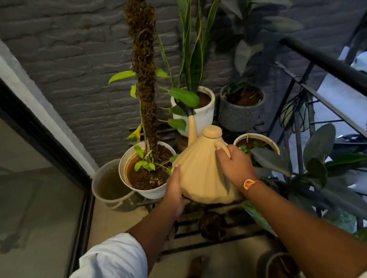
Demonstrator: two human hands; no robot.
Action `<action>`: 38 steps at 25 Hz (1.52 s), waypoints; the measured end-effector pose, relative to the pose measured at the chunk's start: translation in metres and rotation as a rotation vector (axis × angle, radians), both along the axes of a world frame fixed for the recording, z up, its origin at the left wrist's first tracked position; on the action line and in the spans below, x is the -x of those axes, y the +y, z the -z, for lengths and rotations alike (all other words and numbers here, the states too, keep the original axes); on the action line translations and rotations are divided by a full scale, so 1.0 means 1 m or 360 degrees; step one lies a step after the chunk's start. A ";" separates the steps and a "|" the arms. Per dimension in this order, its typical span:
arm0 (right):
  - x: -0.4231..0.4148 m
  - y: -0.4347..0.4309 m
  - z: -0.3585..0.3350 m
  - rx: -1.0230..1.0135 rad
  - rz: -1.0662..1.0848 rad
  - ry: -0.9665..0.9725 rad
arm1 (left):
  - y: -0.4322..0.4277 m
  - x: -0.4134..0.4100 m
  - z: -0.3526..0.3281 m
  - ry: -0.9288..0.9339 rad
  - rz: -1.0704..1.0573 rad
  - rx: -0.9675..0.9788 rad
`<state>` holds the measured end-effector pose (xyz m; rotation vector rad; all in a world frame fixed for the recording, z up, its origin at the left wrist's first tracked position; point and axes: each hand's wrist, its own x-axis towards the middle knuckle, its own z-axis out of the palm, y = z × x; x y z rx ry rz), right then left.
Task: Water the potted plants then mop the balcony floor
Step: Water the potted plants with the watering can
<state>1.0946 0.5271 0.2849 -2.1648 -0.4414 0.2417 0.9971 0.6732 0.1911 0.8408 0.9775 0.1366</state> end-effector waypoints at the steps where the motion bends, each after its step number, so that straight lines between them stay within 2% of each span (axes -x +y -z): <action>1: -0.014 0.001 -0.004 0.0006 0.0032 0.0009 | 0.002 -0.015 -0.003 0.0004 0.0041 -0.0019; 5: -0.079 0.011 -0.020 0.0125 0.0133 0.0013 | 0.011 -0.077 -0.011 -0.0001 0.0120 0.0101; 10: -0.153 0.042 -0.043 0.0389 0.0105 -0.0068 | 0.024 -0.136 -0.020 -0.0068 0.0197 0.0259; 15: -0.201 0.078 -0.061 0.0580 0.0074 -0.0019 | 0.042 -0.183 0.019 -0.0074 0.0272 0.0532; 18: -0.222 0.092 -0.070 0.0723 0.0040 -0.0022 | 0.044 -0.187 -0.010 -0.0037 0.0250 0.0588; 24: -0.240 0.110 -0.090 0.0928 -0.0019 -0.0131 | 0.047 -0.192 -0.051 -0.0020 0.0210 0.0668; 32: -0.245 0.114 -0.110 0.0820 0.0074 -0.0086 | 0.042 -0.197 -0.070 -0.0021 0.0224 0.0691; 38: -0.237 0.121 -0.122 0.0885 0.0021 -0.0158 | 0.041 -0.193 -0.079 -0.0021 0.0189 0.0708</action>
